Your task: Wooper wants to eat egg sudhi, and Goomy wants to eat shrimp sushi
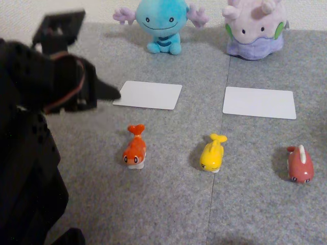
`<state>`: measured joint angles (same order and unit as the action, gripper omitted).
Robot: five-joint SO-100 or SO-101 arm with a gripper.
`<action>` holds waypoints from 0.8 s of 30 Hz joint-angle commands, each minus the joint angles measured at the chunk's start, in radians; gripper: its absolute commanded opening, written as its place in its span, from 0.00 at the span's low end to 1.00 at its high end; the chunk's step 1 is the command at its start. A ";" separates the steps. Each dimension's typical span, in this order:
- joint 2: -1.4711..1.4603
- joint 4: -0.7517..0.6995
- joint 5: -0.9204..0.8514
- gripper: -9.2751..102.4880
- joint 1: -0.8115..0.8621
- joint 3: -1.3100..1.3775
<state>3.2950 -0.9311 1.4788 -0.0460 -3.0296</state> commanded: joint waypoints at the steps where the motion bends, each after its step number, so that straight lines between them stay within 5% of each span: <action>1: -0.008 -0.021 -0.008 0.31 0.041 0.137; 10: -0.348 -0.167 -0.083 0.31 0.163 0.551; 19: -0.845 -0.505 -0.321 0.31 0.488 0.994; 24: -1.117 -0.439 -0.465 0.31 0.667 1.025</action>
<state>2.3040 -1.4005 1.0707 0.5553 -2.0525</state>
